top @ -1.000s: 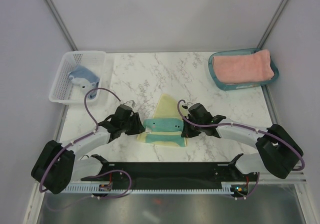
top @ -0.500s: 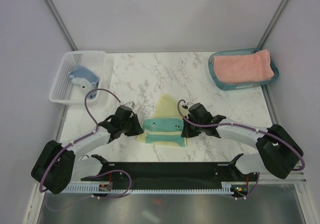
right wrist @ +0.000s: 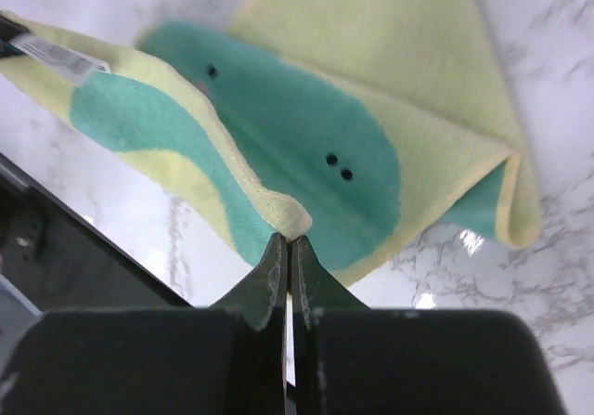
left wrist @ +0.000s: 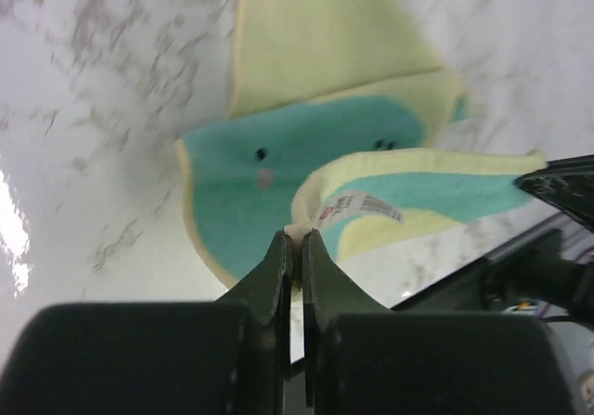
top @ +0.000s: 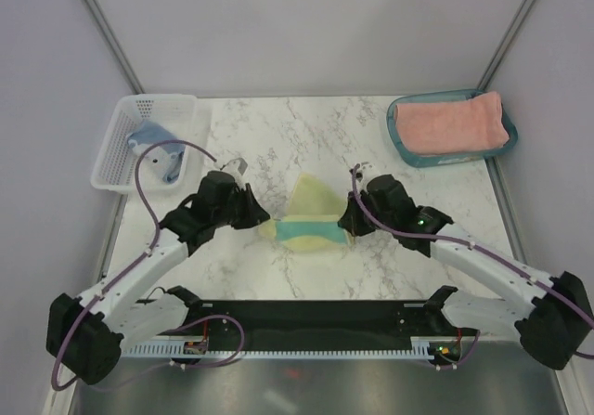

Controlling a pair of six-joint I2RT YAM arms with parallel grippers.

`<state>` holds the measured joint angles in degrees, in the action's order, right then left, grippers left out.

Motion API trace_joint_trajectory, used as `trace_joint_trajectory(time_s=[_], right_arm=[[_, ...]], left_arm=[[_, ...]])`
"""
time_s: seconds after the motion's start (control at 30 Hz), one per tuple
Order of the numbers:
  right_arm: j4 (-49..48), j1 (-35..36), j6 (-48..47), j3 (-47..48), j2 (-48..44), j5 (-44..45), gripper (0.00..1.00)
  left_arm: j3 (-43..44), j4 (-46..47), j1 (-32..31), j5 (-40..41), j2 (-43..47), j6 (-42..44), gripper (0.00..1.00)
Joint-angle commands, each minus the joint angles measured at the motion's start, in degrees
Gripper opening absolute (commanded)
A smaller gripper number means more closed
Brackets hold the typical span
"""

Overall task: Fold and stack the towels
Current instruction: Flatten out the crumpled towel

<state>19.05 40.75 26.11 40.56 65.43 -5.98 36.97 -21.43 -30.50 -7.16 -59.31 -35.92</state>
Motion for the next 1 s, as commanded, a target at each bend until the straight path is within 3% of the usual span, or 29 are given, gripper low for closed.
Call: trace_joint_trajectory(time_s=[0.0, 0.17, 0.3, 0.4, 0.53, 0.77, 0.97], right_arm=[[2.83, -0.15, -2.64, 8.12, -8.9, 4.92, 0.0], [1.61, -0.06, -5.18, 13.06, -21.53, 2.12, 0.0], [-4.27, -0.06, -5.81, 14.44, -30.87, 2.46, 0.0], [-5.68, -0.06, -5.54, 22.24, -31.07, 3.25, 0.0], [-6.12, -0.06, -4.41, 32.2, -25.45, -0.08, 0.0], [-10.43, -0.06, -3.86, 38.72, -20.36, 2.54, 0.0], [-10.61, -0.06, -7.73, 34.86, -12.53, 12.65, 0.0]], left_arm=[[12.47, -5.37, -0.09, -4.77, 5.95, 0.76, 0.02], [22.77, -4.94, -0.17, -15.49, 12.54, 0.77, 0.02], [23.41, 4.51, -0.26, -22.34, 17.64, -0.72, 0.02], [24.81, 14.27, -0.35, -25.88, 19.32, -5.2, 0.02], [31.31, 19.58, -0.61, -29.93, 16.95, -11.01, 0.02], [40.53, 17.14, -0.61, -26.69, 11.24, -9.01, 0.02], [39.07, 8.17, -0.61, -9.33, 4.21, 2.94, 0.02]])
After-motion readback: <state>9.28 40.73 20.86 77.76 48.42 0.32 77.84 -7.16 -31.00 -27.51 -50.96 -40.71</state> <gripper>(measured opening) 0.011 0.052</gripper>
